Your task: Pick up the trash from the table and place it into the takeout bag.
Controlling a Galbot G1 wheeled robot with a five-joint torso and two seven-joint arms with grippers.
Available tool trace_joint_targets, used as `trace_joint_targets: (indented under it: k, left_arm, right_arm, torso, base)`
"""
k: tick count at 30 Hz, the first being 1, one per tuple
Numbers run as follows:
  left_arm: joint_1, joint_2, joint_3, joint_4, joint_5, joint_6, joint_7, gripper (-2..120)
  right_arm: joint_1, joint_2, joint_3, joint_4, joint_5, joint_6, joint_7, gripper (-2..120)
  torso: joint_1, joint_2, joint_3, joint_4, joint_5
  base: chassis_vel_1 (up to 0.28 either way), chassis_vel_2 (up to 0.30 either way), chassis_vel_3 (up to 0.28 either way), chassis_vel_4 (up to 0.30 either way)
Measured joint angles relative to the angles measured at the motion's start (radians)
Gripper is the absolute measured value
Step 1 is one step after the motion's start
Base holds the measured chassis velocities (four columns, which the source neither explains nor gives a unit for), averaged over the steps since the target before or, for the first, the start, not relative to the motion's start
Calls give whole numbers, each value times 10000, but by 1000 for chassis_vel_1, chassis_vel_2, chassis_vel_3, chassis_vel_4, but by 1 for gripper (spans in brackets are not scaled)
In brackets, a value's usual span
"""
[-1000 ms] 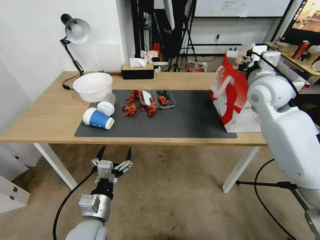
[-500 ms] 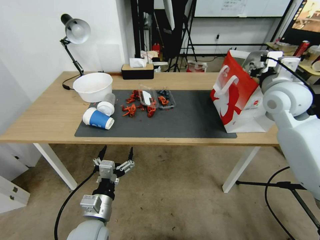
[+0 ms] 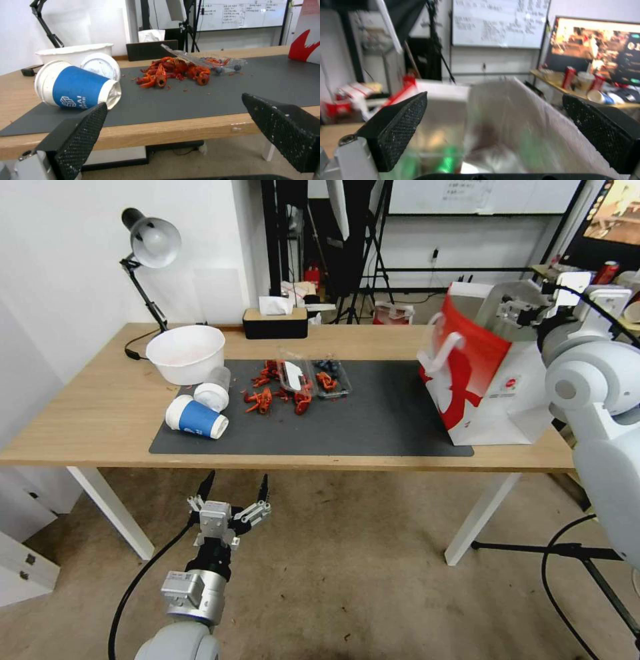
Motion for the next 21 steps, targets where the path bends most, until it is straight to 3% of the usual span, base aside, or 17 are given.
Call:
trace_joint_targets:
  k: [2, 3, 4, 6, 10, 15, 21]
  left_arm:
    - [20, 0, 1, -5, 9, -33, 0, 100]
    - [20, 0, 1, -5, 9, -33, 0, 100]
    - [33, 0, 1, -5, 19, -52, 0, 100]
    - [45, 0, 1, -6, 25, -66, 0, 100]
    - [53, 0, -1, -6, 27, -76, 0, 100]
    - [44, 1, -6, 10, 27, -89, -1, 100]
    - [9, 1, -44, 50, -6, -100, -10, 100]
  right_arm:
    - [-135, -60, 27, 168, 322, 1032, -413, 100]
    - [-135, -60, 27, 168, 322, 1032, -413, 100]
    - [-294, -64, 86, 297, 675, 1961, -886, 100]
    - [-587, -76, 159, 511, 1023, 2960, -1443, 100]
    - [-1264, -109, 230, 964, 1233, 4075, -2171, 100]
    - [-2355, -92, 283, 1593, 927, 4793, -2949, 100]
    - [-3823, 197, -108, 2538, -527, 5220, -3510, 100]
  torso:
    - [-1, 0, -1, 0, 0]
    - [-1, 0, -1, 0, 0]
    - [0, 0, 0, 0, 0]
    - [0, 0, 0, 0, 0]
    - [0, 0, 0, 0, 0]
    - [0, 0, -1, -2, 1]
    - [-1, 0, -1, 0, -1]
  base:
    - [0, 0, 0, 0]
    - [0, 0, 0, 0]
    - [0, 0, 0, 0]
    - [0, 0, 0, 0]
    - [0, 0, 0, 0]
    - [0, 0, 0, 0]
    - [0, 0, 0, 0]
